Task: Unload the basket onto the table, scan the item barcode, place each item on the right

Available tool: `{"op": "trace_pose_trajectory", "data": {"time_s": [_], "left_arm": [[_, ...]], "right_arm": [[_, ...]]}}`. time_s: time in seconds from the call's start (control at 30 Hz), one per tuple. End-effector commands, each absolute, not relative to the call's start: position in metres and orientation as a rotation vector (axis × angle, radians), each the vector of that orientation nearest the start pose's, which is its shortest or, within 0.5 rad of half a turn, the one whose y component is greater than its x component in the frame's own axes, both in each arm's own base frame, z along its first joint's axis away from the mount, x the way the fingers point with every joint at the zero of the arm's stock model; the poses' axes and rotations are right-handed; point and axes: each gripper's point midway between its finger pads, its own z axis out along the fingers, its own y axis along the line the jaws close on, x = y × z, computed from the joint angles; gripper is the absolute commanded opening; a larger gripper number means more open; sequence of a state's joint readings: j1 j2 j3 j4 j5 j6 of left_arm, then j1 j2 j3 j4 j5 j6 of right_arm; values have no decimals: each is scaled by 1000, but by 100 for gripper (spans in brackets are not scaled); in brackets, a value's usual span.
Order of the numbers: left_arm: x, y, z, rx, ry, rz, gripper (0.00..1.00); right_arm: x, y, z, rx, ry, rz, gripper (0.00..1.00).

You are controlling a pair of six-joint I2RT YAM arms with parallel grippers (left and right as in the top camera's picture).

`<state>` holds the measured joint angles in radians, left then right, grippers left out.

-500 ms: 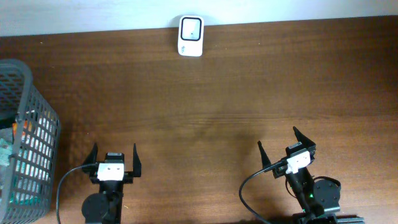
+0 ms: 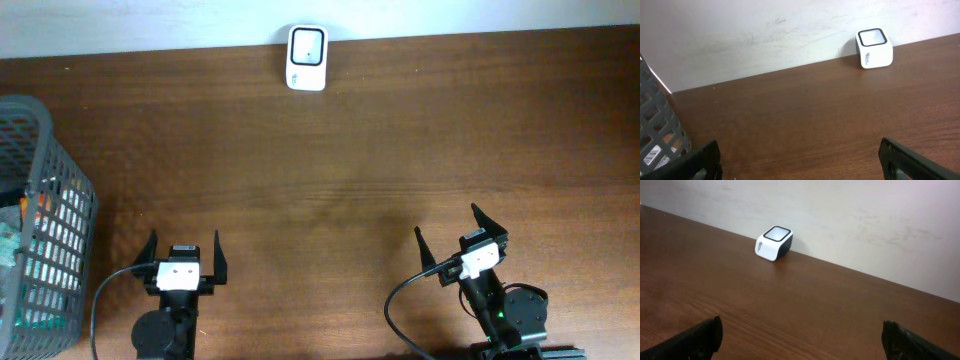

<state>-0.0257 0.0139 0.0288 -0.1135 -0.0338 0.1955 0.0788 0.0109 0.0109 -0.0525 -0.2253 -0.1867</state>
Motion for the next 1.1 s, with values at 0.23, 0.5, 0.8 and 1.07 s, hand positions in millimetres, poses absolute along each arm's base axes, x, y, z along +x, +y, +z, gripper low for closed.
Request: {"op": "trace_pose_trajectory", "data": {"time_s": [0.23, 0.5, 0.8, 1.07], "left_arm": [[245, -1, 156, 173, 1659, 167, 99], [245, -1, 156, 173, 1659, 167, 99], [245, -6, 158, 193, 1649, 143, 99], [248, -18, 242, 219, 1593, 70, 99]], "right_arm": [[238, 59, 162, -386, 1579, 107, 98], [238, 59, 162, -386, 1579, 107, 98], [238, 59, 162, -386, 1579, 107, 99], [238, 59, 162, -386, 1579, 106, 98]]}}
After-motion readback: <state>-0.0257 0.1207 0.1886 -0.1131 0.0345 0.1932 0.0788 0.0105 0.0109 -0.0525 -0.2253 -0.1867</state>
